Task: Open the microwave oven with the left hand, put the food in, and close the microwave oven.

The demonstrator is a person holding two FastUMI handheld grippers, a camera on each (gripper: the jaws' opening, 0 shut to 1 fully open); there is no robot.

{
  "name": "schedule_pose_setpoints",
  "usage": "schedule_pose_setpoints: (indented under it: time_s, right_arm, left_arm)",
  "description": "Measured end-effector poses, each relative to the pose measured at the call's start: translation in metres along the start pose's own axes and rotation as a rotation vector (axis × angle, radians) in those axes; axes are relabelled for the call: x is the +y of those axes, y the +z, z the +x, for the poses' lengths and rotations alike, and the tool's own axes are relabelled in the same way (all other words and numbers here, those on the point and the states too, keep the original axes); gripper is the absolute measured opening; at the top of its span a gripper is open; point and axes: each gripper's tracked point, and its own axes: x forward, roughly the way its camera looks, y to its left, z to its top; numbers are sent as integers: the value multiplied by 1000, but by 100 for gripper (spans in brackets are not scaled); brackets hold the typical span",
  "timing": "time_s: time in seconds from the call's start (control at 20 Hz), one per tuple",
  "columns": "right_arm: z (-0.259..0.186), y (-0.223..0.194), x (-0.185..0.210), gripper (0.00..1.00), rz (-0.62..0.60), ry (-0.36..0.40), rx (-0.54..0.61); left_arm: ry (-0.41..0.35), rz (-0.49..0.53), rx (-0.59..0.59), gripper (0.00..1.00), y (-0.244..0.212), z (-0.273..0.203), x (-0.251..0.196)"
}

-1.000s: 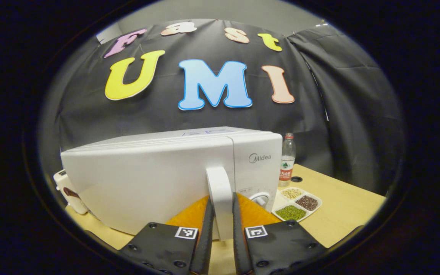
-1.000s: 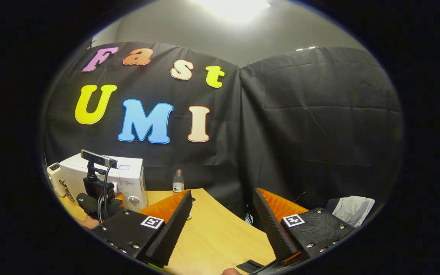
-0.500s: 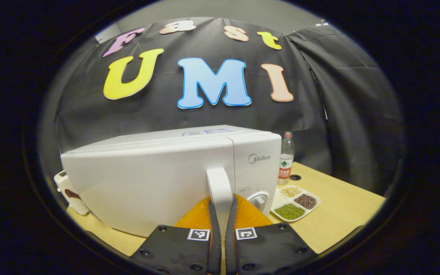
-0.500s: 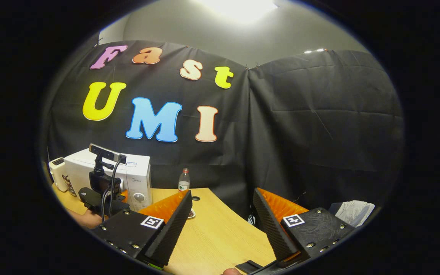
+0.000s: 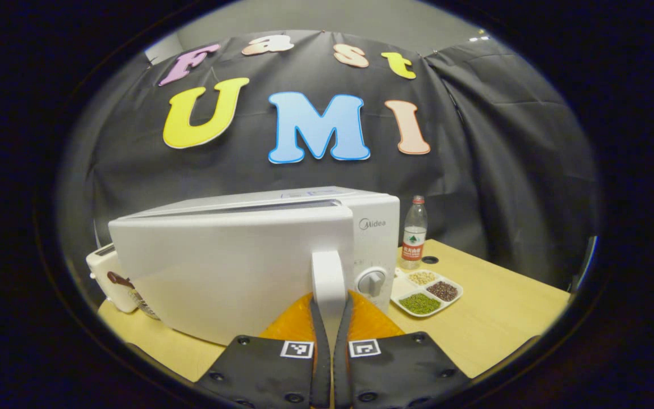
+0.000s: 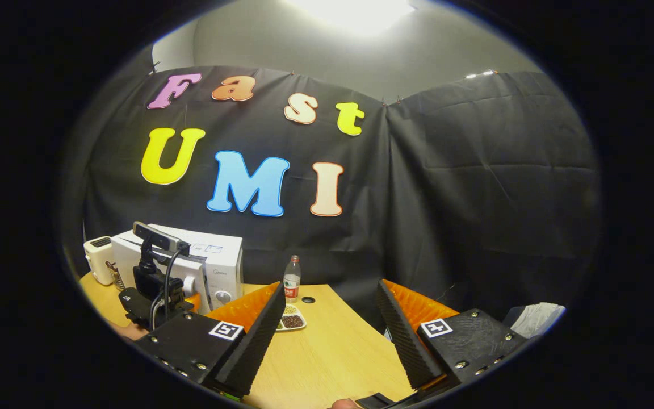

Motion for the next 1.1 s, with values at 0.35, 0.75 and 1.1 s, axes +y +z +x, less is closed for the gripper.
schedule_pose_setpoints:
  time_s: [0.35, 0.75, 1.1]
  right_arm:
    - [-11, 5, -1, 98, 19, 121, -36]
    - [-32, 0, -3, 97, 61, 288, -56]
    - [-57, 2, 24, 98, 62, 434, -69]
  left_arm:
    - [31, 12, 14, 8, -9, -51, 7]
    - [139, 6, 53, 9, -22, -118, 29]
    - [231, -14, 79, 13, -38, -183, 65]
